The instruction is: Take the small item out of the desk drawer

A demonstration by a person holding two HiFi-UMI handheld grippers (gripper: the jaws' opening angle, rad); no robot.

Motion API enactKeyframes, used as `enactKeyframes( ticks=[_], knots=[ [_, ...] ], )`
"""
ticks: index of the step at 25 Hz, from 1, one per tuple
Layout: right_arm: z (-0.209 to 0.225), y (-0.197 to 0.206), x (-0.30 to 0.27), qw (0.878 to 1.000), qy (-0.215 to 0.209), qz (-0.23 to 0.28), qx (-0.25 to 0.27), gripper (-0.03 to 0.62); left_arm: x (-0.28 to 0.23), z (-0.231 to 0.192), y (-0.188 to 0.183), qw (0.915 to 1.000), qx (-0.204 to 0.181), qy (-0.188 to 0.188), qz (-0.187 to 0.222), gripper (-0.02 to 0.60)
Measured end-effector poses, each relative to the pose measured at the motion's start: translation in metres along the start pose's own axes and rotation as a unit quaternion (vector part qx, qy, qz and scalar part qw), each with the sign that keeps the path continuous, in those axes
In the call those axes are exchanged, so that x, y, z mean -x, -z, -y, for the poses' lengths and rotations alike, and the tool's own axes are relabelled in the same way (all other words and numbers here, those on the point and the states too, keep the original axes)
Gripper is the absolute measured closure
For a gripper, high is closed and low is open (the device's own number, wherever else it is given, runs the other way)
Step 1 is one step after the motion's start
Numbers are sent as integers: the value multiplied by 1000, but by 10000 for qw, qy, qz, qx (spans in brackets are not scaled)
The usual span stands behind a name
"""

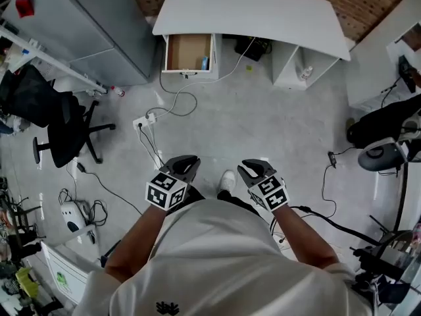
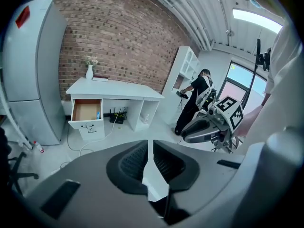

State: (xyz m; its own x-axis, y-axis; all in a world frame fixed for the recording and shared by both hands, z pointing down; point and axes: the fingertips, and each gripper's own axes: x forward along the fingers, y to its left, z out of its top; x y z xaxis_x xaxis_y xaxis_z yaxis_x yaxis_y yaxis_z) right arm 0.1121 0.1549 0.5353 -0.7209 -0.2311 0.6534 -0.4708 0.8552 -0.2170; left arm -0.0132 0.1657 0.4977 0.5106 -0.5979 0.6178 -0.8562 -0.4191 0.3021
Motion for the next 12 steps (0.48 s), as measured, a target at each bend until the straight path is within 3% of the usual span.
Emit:
enactKeyframes(
  ticks=[9,12],
  knots=[
    [72,-14,10,9983,252,245,-475,502,-80,-21,-64,9999,-82,99,-95,549],
    [95,-25,7,9962,482,281,-667,502,-109,-48,-81,9998,56,167,-128,457]
  ],
)
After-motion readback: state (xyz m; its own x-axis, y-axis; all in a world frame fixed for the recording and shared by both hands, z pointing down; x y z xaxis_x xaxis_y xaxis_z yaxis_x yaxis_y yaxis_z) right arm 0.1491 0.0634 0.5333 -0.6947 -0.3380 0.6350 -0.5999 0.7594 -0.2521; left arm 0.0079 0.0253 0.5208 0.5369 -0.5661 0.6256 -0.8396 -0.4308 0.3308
